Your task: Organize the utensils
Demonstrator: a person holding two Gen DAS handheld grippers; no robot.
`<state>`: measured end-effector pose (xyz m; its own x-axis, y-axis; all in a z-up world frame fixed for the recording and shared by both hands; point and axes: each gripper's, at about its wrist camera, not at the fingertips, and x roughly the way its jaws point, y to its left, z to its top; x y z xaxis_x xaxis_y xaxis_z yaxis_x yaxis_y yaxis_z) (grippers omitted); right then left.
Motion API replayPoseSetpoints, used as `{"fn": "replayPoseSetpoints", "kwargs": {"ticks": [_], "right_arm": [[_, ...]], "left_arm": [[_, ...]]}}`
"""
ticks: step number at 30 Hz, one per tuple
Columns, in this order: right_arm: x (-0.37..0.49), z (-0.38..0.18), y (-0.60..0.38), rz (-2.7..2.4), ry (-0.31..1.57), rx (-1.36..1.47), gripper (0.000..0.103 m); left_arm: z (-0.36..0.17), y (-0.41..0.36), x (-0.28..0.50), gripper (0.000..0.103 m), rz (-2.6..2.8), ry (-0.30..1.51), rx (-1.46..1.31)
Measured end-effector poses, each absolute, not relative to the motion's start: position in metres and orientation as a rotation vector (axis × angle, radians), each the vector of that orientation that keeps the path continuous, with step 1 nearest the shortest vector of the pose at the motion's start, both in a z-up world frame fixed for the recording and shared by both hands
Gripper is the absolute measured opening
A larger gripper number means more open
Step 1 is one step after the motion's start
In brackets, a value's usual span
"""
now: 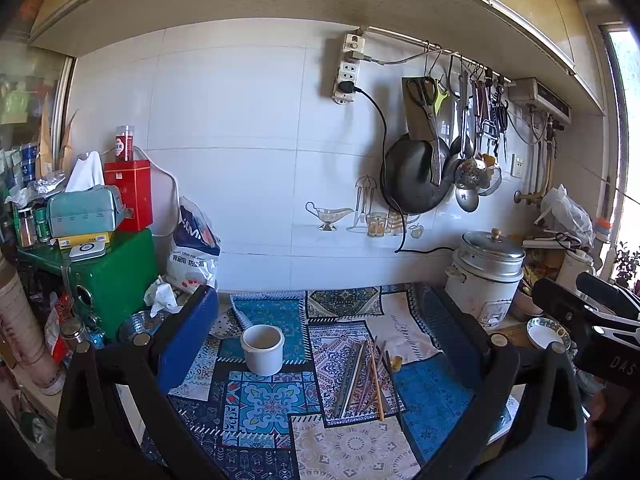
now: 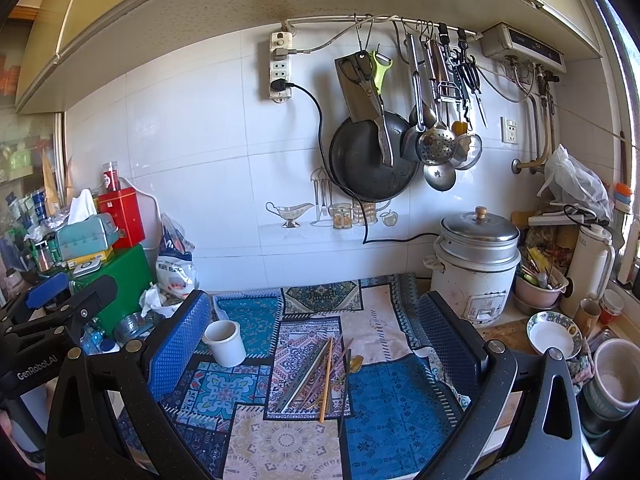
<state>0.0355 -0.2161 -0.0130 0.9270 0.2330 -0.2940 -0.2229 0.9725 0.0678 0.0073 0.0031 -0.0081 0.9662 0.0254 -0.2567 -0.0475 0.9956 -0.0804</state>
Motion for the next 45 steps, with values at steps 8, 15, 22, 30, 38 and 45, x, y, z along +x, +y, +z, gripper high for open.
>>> {"fn": "replayPoseSetpoints", "kwargs": {"ticks": [8, 15, 22, 30, 38, 45], "right_arm": [[0.051, -0.022, -0.219, 0.211, 0.341, 0.034, 0.103], [0.095, -0.06, -0.235, 0.104, 0.466, 0.027, 0.103], [0.146, -0.123, -0.257, -0.013, 0.67, -0.04, 0.103], [0.202, -0.189, -0.272, -0.013, 0.914, -0.079, 0.096], [0.264, -0.226, -0.266, 0.155, 1.075, 0.032, 0.07], [0.314, -0.245, -0.23, 0.311, 1.144, 0.036, 0.053]], "left_arm": [[-0.015, 0.004, 0.026, 0.103, 0.035, 0.299, -0.094], [-0.045, 0.008, 0.066, 0.103, 0.067, 0.399, -0.106], [-0.108, 0.007, 0.131, 0.103, 0.096, 0.597, -0.083], [-0.199, -0.015, 0.213, 0.094, 0.022, 0.858, -0.003], [-0.262, -0.036, 0.285, 0.074, -0.037, 1.043, 0.034], [-0.292, -0.039, 0.33, 0.049, -0.068, 1.132, 0.053]]}}
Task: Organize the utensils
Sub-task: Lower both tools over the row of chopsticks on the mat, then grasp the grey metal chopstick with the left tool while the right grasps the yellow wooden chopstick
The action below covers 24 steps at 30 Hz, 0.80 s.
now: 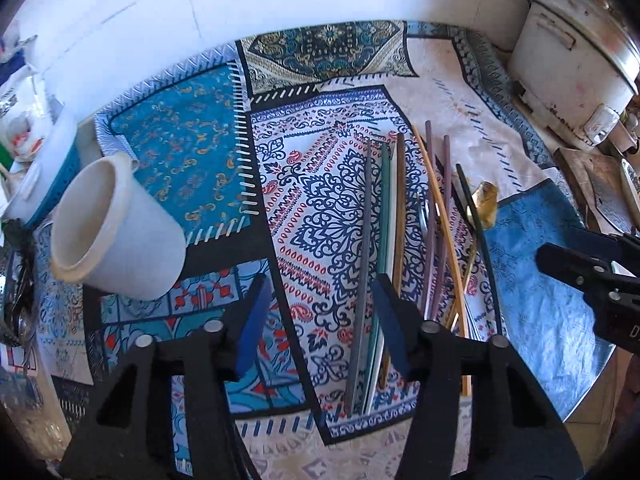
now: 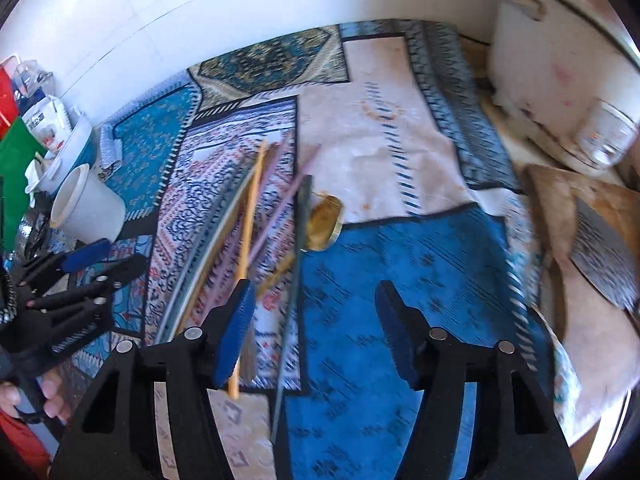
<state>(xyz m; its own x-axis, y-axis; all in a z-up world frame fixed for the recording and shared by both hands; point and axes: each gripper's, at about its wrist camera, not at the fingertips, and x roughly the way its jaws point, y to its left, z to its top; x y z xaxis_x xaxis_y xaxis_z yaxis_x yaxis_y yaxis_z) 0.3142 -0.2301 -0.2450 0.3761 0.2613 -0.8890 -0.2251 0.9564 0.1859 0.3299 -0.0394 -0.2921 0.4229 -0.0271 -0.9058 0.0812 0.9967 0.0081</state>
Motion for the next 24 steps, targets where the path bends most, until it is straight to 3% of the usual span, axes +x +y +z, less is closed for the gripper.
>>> {"fn": "replayPoseSetpoints", "kwargs": {"ticks": [2, 8, 15, 17, 24], "right_arm": [[0.325, -0.254, -0.217, 0.356, 1.177, 0.03, 0.047], [0.348, -0.275, -0.191, 0.441, 1.276, 0.03, 0.03], [0.362, -0.288, -0.181, 0.476, 1.33, 0.034, 0.012], [0.364, -0.29, -0.181, 0.482, 1.343, 0.047, 0.01], [0.368, -0.291, -0.186, 0.486, 1.341, 0.09, 0.007]], "left_arm": [[-0.298, -0.038, 0.338, 0.04, -0.082, 1.156, 0.038], [-0.312, -0.032, 0.354, 0.031, -0.122, 1.201, -0.002], [-0.325, -0.036, 0.367, 0.028, -0.178, 1.252, -0.022], [-0.328, -0.039, 0.37, 0.018, -0.202, 1.269, -0.024], [-0.335, -0.05, 0.382, 0.011, -0.25, 1.304, -0.022]]}}
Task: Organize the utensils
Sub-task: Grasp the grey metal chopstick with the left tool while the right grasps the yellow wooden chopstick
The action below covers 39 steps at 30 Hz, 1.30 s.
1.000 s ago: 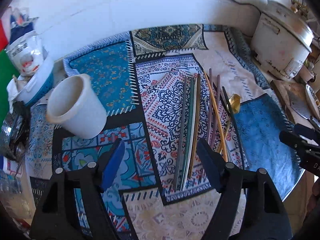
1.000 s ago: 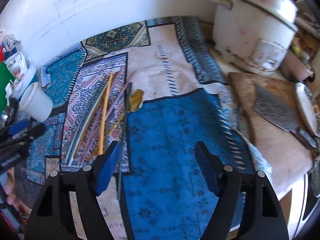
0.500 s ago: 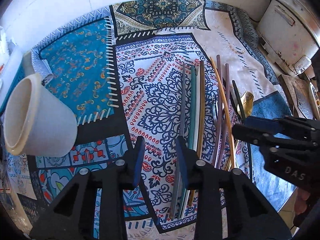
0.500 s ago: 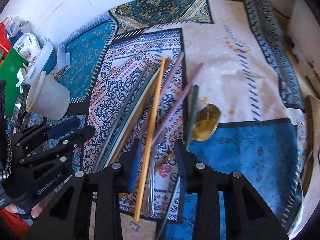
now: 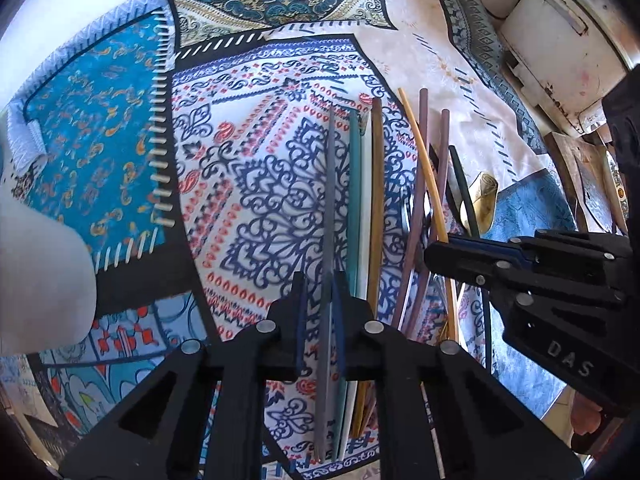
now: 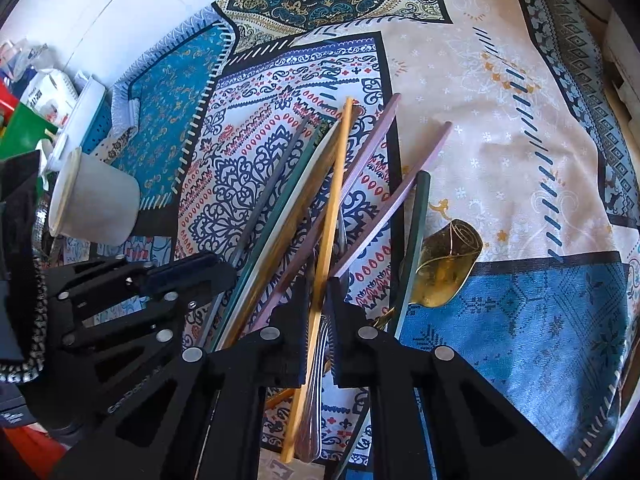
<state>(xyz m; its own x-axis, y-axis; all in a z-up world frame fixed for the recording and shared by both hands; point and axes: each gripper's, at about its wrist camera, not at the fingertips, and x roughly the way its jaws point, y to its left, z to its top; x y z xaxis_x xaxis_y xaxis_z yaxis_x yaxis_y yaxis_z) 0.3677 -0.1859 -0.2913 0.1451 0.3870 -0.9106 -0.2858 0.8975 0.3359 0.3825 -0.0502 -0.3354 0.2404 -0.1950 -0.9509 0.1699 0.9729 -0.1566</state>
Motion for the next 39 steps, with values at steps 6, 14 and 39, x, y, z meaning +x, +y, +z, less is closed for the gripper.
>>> {"fn": "replayPoseSetpoints", "kwargs": {"ticks": [6, 14, 39], "right_arm": [[0.368, -0.281, -0.195, 0.487, 1.312, 0.117, 0.006], [0.363, -0.267, -0.201, 0.489, 1.271, 0.135, 0.006], [0.348, -0.19, -0.197, 0.554, 1.084, 0.068, 0.005]], "left_arm": [[-0.337, -0.062, 0.401, 0.008, -0.258, 1.337, 0.007], [-0.342, -0.073, 0.429, 0.004, -0.324, 1.441, 0.043], [-0.25, -0.002, 0.335, 0.002, -0.127, 1.162, -0.148]]}}
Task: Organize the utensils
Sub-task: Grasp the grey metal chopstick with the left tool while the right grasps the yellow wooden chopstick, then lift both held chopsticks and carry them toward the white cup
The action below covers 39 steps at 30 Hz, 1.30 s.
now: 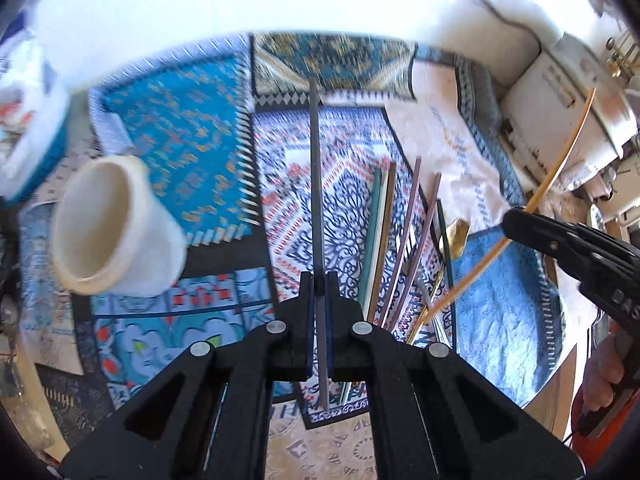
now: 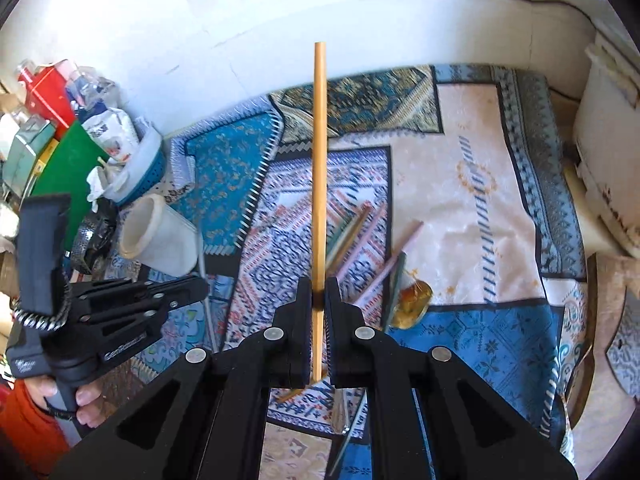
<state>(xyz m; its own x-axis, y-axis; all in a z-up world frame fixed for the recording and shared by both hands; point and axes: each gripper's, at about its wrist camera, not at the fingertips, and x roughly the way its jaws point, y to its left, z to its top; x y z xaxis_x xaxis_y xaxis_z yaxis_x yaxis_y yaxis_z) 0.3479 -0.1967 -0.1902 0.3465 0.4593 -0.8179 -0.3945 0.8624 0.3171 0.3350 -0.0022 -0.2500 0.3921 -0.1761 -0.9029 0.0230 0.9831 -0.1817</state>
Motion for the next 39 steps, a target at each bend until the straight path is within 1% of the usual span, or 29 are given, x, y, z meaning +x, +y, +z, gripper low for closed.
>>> {"fn": "replayPoseSetpoints", "kwargs": {"ticks": [4, 5, 11, 16, 19, 21, 23, 25, 30, 31, 32, 36, 39], "right_arm": [[0.344, -0.178, -0.18, 0.574, 1.048, 0.057, 0.005], [0.343, -0.176, -0.175, 0.577, 1.038, 0.058, 0.006], [0.337, -0.152, -0.147, 0.585, 0.977, 0.057, 0.005], [0.336, -0.137, -0.129, 0.555, 0.931, 0.067, 0.005], [0.335, -0.135, -0.13, 0.525, 0.915, 0.074, 0.005], [0.335, -0.134, -0.135, 0.507, 0.913, 0.083, 0.005], [0.334, -0.132, -0.141, 0.488, 0.91, 0.087, 0.005], [0.334, -0.132, -0.15, 0.467, 0.907, 0.092, 0.006], [0.335, -0.133, -0.171, 0.43, 0.909, 0.103, 0.006], [0.335, -0.134, -0.175, 0.424, 0.911, 0.105, 0.006], [0.334, -0.134, -0.178, 0.419, 0.913, 0.105, 0.006], [0.335, -0.138, -0.19, 0.405, 0.922, 0.104, 0.005], [0.337, -0.139, -0.198, 0.398, 0.924, 0.105, 0.006]], "left_arm": [[-0.23, 0.003, 0.324, 0.002, -0.104, 1.081, -0.14], [-0.224, 0.007, 0.322, 0.0, -0.105, 1.065, -0.142], [-0.192, 0.035, 0.309, 0.0, -0.115, 0.967, -0.139], [-0.187, 0.049, 0.311, 0.0, -0.142, 0.958, -0.115], [-0.198, 0.056, 0.321, 0.002, -0.154, 1.004, -0.153], [-0.211, 0.054, 0.333, 0.007, -0.153, 1.039, -0.159], [-0.225, 0.049, 0.345, 0.022, -0.139, 1.071, -0.148], [-0.245, 0.042, 0.36, 0.026, -0.134, 1.112, -0.154], [-0.295, 0.032, 0.395, 0.027, -0.065, 1.208, -0.162], [-0.302, 0.03, 0.4, 0.024, -0.058, 1.217, -0.165], [-0.309, 0.027, 0.406, 0.024, -0.047, 1.228, -0.164], [-0.325, 0.016, 0.42, 0.024, 0.033, 1.224, -0.099], [-0.336, 0.018, 0.427, 0.024, 0.065, 1.257, -0.109]]}}
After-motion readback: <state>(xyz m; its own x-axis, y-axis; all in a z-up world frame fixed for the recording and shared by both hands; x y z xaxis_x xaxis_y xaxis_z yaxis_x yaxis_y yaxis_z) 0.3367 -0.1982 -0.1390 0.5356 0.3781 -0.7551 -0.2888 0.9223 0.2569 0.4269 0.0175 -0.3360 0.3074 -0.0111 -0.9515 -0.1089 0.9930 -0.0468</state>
